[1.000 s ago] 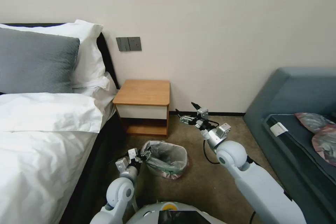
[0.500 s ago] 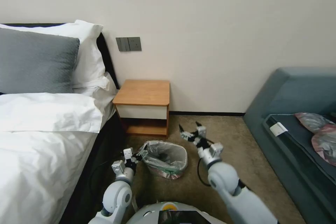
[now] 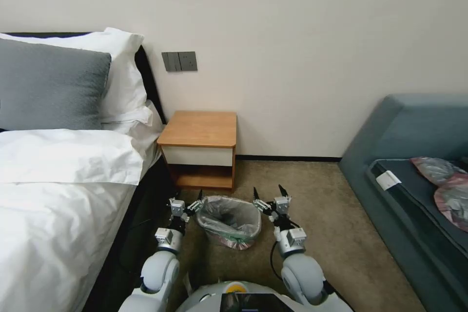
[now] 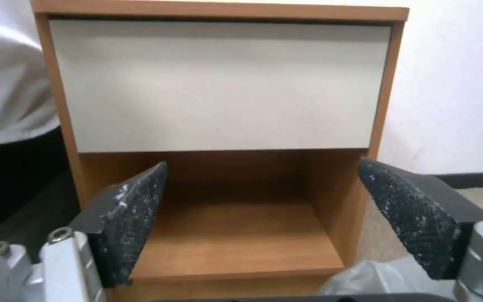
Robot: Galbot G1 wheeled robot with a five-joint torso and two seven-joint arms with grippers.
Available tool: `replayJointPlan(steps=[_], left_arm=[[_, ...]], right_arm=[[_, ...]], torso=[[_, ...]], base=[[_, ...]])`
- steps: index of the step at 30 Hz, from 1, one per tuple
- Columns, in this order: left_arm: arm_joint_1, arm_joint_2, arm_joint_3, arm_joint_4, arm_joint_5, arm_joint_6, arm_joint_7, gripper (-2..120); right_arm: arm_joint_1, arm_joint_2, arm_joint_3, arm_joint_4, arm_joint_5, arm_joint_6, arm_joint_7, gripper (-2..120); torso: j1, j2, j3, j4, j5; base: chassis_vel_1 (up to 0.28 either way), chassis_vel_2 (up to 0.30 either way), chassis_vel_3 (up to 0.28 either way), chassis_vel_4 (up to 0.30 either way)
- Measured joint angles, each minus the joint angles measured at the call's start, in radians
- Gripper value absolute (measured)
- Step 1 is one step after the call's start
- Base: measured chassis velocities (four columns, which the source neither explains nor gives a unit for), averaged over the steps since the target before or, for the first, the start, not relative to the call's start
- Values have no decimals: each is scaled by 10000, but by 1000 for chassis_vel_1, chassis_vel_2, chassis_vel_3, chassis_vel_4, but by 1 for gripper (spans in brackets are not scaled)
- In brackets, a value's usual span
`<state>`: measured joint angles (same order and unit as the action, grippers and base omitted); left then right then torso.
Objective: Pick up the garbage bag from the table and place it over the trash can.
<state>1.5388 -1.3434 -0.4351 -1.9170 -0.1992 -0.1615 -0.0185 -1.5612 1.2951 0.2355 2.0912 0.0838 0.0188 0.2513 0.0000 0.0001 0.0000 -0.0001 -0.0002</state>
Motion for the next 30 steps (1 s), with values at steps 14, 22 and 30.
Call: replayJointPlan(steps=[14, 22, 30], left_arm=[[-9, -8, -6, 14, -8, -1, -75, 87], [-7, -8, -3, 2, -33, 29, -91, 87], [-5, -8, 0, -6, -46, 46, -97, 87]], right_arm=[[15, -10, 32, -19, 18, 20, -51, 100], [26, -19, 29, -18, 37, 4, -60, 100], [32, -23, 26, -15, 55, -8, -65, 100]], torso=[[0, 0, 0, 1, 2], [0, 0, 0, 1, 3], [0, -1, 0, 1, 2]], base=[[0, 0, 0, 0], [0, 0, 0, 0], [0, 0, 0, 0]])
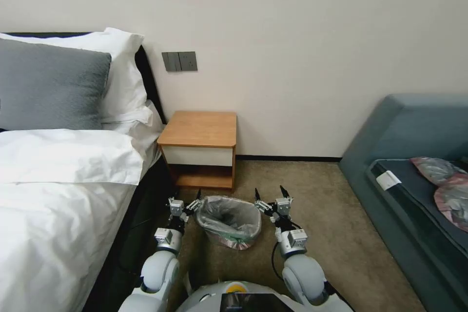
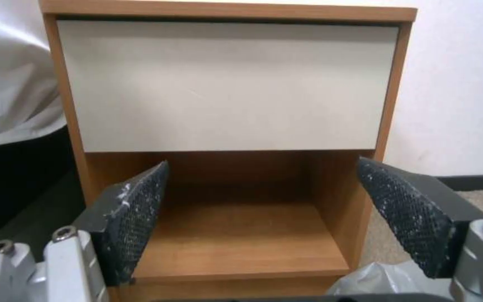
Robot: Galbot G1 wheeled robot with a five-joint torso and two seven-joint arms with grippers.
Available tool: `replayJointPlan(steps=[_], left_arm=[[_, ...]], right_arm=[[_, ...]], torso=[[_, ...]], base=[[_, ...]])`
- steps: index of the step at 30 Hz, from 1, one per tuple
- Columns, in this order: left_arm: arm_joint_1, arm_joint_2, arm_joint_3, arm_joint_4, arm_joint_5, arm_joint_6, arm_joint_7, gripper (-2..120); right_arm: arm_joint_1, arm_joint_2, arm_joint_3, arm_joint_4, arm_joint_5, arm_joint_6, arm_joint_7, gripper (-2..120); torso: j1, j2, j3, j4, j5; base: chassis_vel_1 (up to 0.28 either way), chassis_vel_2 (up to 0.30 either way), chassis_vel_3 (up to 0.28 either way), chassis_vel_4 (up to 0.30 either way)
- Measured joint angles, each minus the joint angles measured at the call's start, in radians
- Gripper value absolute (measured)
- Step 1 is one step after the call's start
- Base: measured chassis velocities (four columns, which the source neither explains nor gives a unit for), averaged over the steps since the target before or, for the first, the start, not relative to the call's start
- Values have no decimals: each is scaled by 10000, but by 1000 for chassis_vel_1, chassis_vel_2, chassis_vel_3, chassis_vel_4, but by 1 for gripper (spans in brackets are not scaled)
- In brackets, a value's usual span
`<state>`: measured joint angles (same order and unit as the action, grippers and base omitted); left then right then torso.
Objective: Pick up the garbage bag from the table and place it over the trash can.
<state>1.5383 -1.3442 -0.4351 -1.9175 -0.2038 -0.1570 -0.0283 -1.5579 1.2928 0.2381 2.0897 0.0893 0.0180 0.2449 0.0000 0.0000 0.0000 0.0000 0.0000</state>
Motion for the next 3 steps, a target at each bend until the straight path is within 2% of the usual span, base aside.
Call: replayJointPlan(steps=[3], left_arm=[[0, 0, 1, -2, -5, 5, -3, 87]], right_arm=[[2, -2, 0, 1, 3, -4, -2, 100]], torso=[[0, 0, 0, 0, 0]], base=[[0, 0, 0, 0]])
